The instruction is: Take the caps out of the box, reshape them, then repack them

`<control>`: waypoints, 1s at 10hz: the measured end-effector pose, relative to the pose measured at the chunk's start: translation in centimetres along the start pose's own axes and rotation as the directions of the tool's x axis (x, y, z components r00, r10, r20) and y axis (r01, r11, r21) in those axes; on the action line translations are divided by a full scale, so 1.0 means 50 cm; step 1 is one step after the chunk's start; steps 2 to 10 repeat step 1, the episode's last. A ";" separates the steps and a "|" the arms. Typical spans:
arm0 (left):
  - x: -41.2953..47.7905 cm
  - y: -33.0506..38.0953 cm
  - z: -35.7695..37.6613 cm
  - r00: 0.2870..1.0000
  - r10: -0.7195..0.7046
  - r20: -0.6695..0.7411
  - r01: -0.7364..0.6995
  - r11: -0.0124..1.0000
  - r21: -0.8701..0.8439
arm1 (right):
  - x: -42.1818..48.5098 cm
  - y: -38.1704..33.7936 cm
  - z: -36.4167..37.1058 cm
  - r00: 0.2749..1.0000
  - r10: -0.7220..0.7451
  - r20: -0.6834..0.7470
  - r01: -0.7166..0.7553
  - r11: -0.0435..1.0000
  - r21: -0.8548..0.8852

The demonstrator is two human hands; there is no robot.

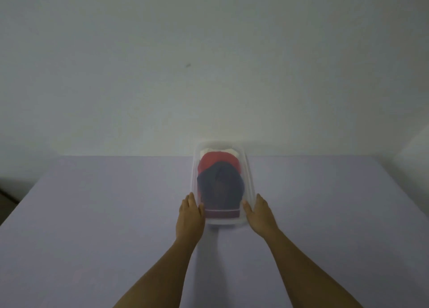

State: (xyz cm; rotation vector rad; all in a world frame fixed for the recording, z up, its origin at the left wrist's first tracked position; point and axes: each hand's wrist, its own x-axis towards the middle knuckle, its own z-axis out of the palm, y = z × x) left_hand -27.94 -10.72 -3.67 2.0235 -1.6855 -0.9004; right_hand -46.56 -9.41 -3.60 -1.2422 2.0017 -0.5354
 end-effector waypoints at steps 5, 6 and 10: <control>-0.010 0.039 -0.040 0.990 0.143 -0.002 -0.143 0.989 0.045 | -0.029 -0.040 -0.044 0.990 -0.099 -0.096 0.099 0.995 -0.008; -0.010 0.039 -0.040 0.990 0.143 -0.002 -0.143 0.989 0.045 | -0.029 -0.040 -0.044 0.990 -0.099 -0.096 0.099 0.995 -0.008; -0.010 0.039 -0.040 0.990 0.143 -0.002 -0.143 0.989 0.045 | -0.029 -0.040 -0.044 0.990 -0.099 -0.096 0.099 0.995 -0.008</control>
